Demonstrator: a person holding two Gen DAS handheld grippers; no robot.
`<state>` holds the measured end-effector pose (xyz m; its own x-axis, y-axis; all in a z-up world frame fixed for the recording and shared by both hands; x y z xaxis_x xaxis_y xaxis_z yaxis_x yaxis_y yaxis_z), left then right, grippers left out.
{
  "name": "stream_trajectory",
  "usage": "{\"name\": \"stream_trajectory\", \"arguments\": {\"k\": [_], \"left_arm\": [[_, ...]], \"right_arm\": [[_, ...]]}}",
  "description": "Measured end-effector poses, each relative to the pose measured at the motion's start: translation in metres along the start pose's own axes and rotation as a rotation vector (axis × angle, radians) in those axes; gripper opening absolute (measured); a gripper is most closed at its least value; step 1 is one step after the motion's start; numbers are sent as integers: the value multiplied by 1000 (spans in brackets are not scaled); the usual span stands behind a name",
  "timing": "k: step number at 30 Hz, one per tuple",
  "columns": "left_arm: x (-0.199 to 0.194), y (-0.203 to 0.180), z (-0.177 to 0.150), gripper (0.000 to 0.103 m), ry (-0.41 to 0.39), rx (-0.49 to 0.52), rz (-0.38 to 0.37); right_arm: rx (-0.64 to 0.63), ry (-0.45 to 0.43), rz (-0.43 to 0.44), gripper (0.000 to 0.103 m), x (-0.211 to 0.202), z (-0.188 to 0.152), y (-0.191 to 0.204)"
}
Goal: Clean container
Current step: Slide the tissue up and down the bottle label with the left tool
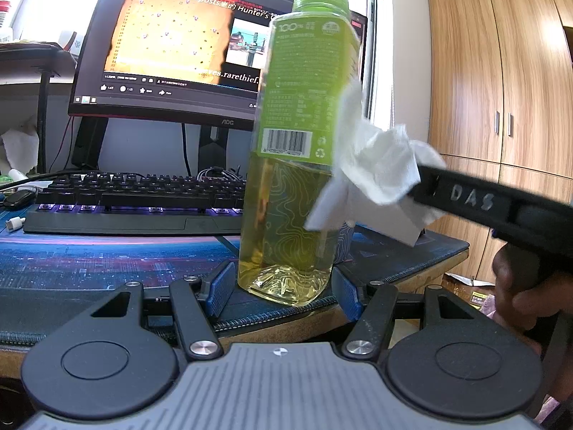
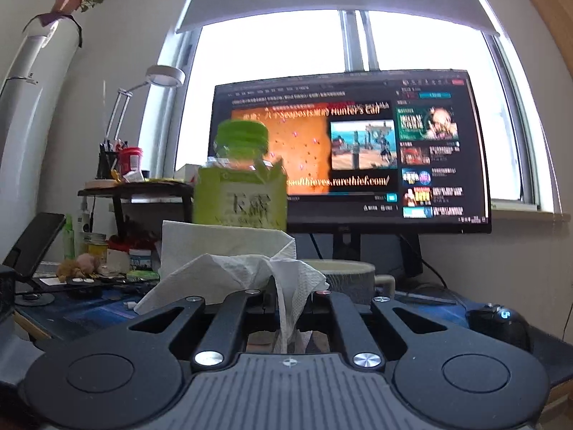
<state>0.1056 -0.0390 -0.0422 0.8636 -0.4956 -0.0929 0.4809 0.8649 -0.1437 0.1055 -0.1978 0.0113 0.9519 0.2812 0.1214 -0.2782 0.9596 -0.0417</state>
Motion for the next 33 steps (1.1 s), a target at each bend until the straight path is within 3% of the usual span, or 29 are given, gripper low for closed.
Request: {"name": "stream_trajectory", "arguments": {"k": [6, 16, 28, 33], "left_arm": [[-1, 0, 0, 64, -2, -2, 0], [-2, 0, 0, 64, -4, -3, 0], [-2, 1, 0, 64, -5, -5, -1], [-2, 2, 0, 64, -4, -5, -2]], "right_arm": [[13, 41, -17, 8, 6, -12, -6], [-19, -21, 9, 8, -6, 6, 6], [-4, 58, -17, 8, 6, -13, -3], [-9, 23, -11, 8, 0, -4, 0]]}}
Point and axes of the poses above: each gripper's, at about its wrist camera, not at the fingertips, and x roughly the way its jaws point, y to its left, z to its top, the point moved 7 cm from there along x, roughly the way its jaws point, and after that the axes turned 6 degrees about -y, right-handed, at the moved point
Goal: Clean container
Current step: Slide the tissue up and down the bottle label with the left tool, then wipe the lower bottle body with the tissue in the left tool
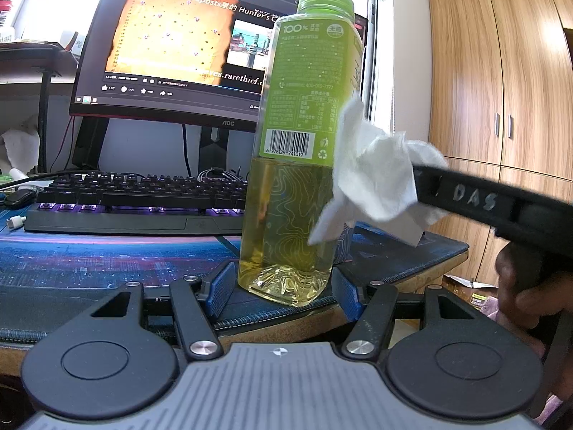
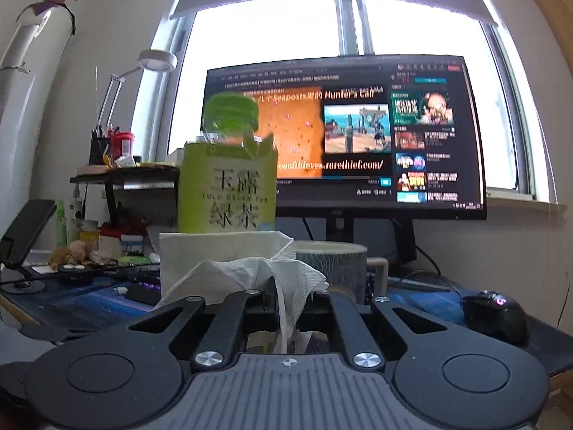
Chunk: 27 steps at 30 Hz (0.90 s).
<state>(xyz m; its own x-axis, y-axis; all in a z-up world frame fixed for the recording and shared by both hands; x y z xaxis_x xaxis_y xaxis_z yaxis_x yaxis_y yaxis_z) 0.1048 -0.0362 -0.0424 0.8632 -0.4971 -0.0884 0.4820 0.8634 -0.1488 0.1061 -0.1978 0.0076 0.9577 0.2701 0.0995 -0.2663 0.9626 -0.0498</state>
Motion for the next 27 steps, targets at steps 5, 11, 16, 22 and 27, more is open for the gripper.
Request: {"name": "stream_trajectory", "arguments": {"k": [5, 11, 16, 22, 27], "left_arm": [[0, 0, 0, 64, 0, 0, 0], [0, 0, 0, 64, 0, 0, 1], [0, -1, -1, 64, 0, 2, 2], [1, -2, -1, 64, 1, 5, 3], [1, -2, -1, 64, 3, 6, 2]], "right_arm": [[-7, -32, 15, 8, -5, 8, 5], [4, 2, 5, 8, 3, -2, 1], [7, 32, -5, 8, 7, -9, -3], [-8, -14, 12, 8, -1, 3, 3], [-21, -34, 26, 8, -3, 9, 9]]}}
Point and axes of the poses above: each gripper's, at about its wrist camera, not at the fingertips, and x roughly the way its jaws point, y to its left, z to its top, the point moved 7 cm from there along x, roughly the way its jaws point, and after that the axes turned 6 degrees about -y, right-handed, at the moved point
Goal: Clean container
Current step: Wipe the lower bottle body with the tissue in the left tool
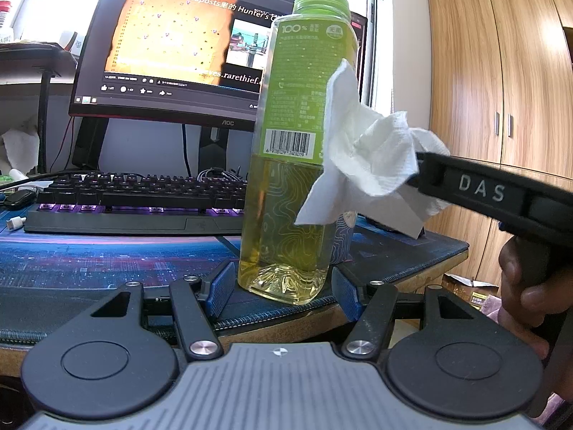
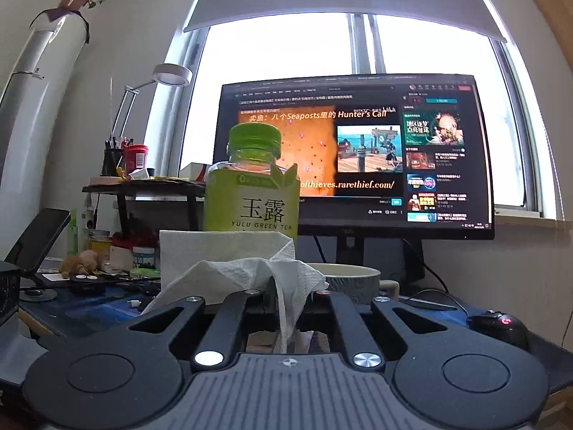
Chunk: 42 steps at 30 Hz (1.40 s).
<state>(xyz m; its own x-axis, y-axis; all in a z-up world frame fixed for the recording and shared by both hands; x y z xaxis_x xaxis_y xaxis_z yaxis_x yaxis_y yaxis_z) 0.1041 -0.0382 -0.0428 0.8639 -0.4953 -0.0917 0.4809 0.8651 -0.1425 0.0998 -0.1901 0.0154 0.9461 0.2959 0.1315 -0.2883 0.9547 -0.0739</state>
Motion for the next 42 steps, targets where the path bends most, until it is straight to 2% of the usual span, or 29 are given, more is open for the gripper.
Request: {"name": "stream_trajectory", "arguments": {"k": [11, 22, 32, 42], "left_arm": [[1, 1, 1, 64, 3, 2, -2], [1, 0, 1, 64, 2, 3, 0], [0, 0, 1, 64, -1, -1, -3], [-1, 0, 0, 64, -3, -3, -2]], "right_arm": [[32, 74, -29, 8, 12, -22, -12], [12, -1, 6, 8, -1, 0, -3], [34, 70, -18, 8, 8, -19, -14], [16, 13, 12, 8, -1, -2, -4]]}}
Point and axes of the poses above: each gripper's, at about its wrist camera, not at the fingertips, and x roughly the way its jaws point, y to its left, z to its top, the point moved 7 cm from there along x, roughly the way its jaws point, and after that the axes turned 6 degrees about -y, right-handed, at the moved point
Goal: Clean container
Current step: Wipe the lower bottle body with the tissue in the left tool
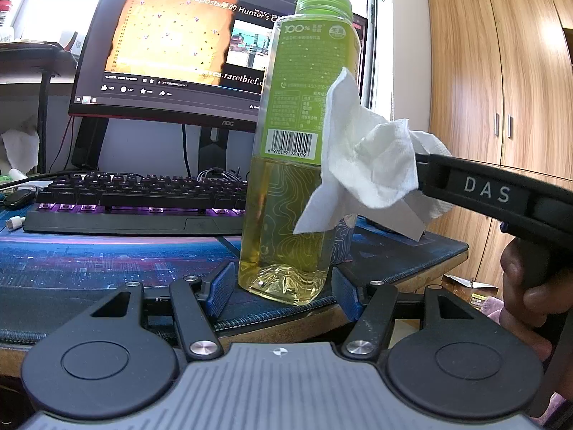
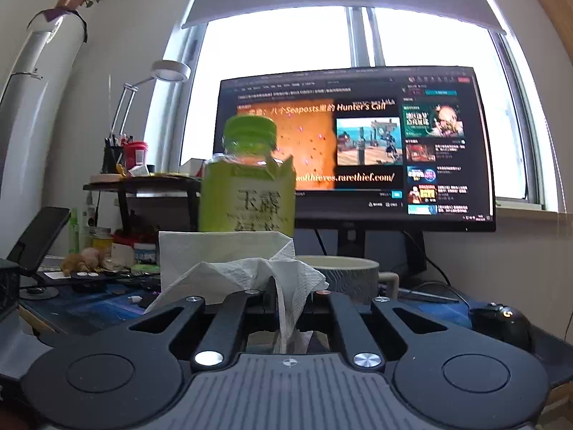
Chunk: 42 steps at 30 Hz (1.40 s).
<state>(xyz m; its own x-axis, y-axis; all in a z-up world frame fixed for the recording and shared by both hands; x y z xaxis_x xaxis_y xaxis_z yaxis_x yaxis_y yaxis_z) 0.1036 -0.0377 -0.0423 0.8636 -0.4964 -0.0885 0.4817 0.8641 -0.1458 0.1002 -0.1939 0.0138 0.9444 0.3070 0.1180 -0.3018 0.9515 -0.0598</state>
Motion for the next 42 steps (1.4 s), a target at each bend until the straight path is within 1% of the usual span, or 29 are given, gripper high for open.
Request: {"name": "stream_trajectory", "arguments": {"k": [3, 8, 10, 17, 20, 25, 29, 37, 42], "left_arm": [[0, 0, 0, 64, 0, 0, -1], [0, 0, 0, 64, 0, 0, -1], [0, 1, 0, 64, -1, -2, -1], [0, 0, 0, 64, -1, 0, 0], [1, 0, 0, 64, -1, 0, 2], [0, -1, 0, 64, -1, 0, 2], [0, -1, 0, 64, -1, 0, 1], [0, 0, 0, 64, 1, 1, 0], [1, 0, 1, 64, 2, 4, 1]], "right_arm": [[1, 5, -1, 8, 2, -3, -1], [26, 61, -30, 8, 9, -18, -14], [29, 66, -35, 8, 10, -20, -16], [0, 14, -4, 8, 2, -5, -2], [-6, 10, -1, 8, 3, -4, 0], [22, 52, -17, 8, 9, -16, -11], [18, 82, -30, 8, 13, -24, -13], [-2, 23, -13, 8, 4, -7, -4], [-5, 16, -9, 8, 4, -5, -2]]}}
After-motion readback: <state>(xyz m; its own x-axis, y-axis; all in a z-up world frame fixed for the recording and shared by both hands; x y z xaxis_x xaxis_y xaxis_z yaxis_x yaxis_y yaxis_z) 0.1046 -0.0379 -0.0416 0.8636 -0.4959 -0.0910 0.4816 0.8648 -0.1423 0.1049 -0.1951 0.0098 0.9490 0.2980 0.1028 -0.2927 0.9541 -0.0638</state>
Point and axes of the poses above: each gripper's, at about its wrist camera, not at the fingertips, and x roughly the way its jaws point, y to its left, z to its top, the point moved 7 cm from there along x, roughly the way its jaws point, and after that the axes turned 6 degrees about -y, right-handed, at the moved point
